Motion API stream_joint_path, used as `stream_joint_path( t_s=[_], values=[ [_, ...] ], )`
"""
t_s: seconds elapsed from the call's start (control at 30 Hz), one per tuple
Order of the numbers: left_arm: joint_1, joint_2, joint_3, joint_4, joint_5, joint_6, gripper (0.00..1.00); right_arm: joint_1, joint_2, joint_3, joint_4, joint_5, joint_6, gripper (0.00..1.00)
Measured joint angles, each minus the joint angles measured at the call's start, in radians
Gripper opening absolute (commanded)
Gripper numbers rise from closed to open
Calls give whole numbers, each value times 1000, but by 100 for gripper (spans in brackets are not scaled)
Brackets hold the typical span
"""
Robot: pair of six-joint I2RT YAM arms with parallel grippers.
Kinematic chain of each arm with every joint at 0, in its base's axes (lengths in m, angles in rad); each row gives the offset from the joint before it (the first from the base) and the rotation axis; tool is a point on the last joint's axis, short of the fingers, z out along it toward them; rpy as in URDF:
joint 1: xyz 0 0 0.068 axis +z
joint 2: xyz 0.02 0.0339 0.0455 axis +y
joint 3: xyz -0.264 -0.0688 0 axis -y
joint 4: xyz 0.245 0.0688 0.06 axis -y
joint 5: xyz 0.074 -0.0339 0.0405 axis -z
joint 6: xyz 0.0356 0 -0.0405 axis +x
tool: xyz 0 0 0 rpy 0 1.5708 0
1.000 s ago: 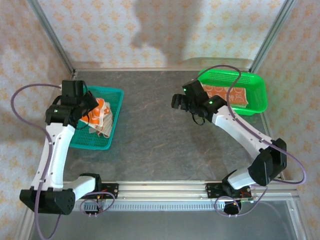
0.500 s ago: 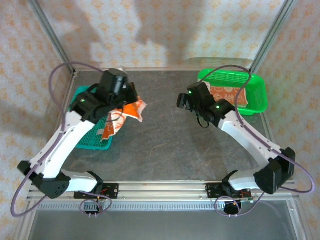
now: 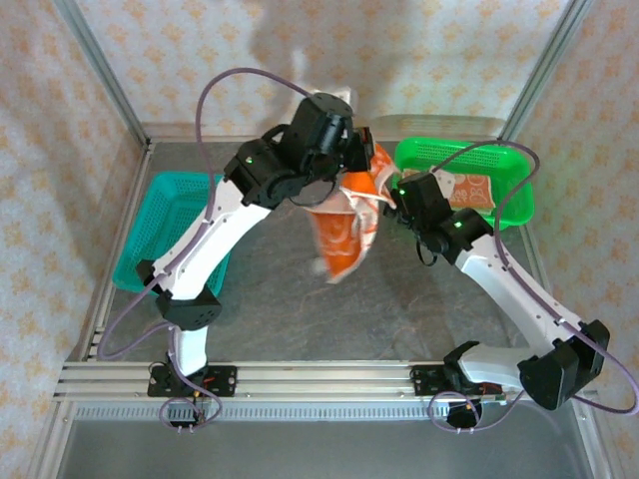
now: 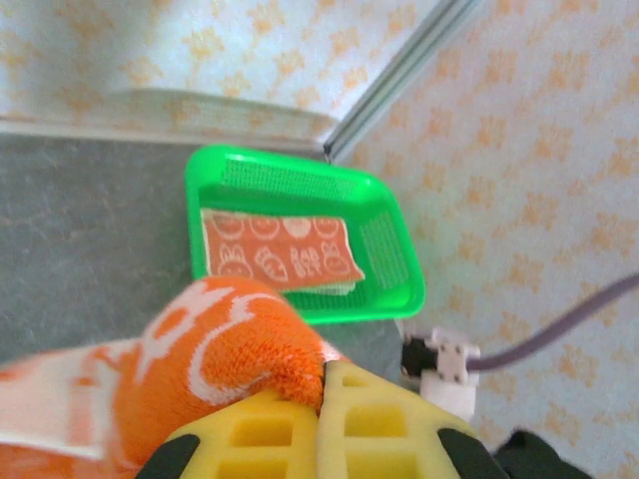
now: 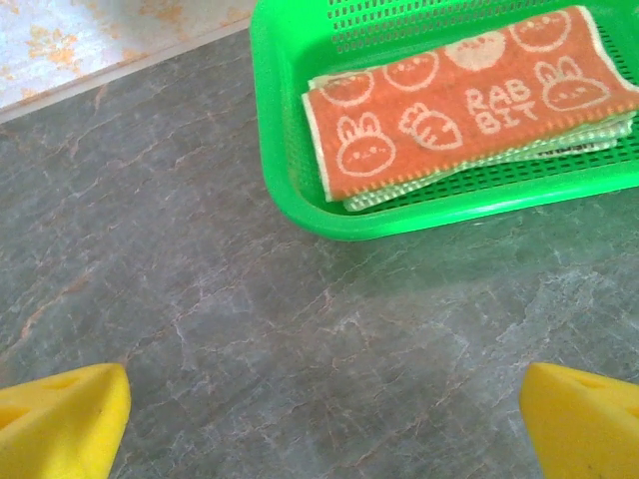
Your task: Fold and stack the towels
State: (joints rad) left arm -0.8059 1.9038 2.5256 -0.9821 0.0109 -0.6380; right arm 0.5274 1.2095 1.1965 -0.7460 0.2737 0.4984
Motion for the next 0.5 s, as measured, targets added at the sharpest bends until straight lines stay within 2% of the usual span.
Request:
stream_joint_path(
  t_s=[0.13,0.2,0.27,0.43,0.5],
  values=[
    [98,-2,-5,8,8,8,0,0,-13,-12,-2,0,3,99],
    [127,-26,-85,45,4,9,0,0,-26,-26,-4,-1,3,99],
    [133,-95,-271,117,3,4,0,0,-36,-39,-4,-8,3,99],
    [113,-350,-937,366,6,-68,2,0,-38,-80,10,-70,2,99],
    [104,-429,-1162,440,5,-104,5,6,-33,-97,22,-101,-1,96]
  ],
)
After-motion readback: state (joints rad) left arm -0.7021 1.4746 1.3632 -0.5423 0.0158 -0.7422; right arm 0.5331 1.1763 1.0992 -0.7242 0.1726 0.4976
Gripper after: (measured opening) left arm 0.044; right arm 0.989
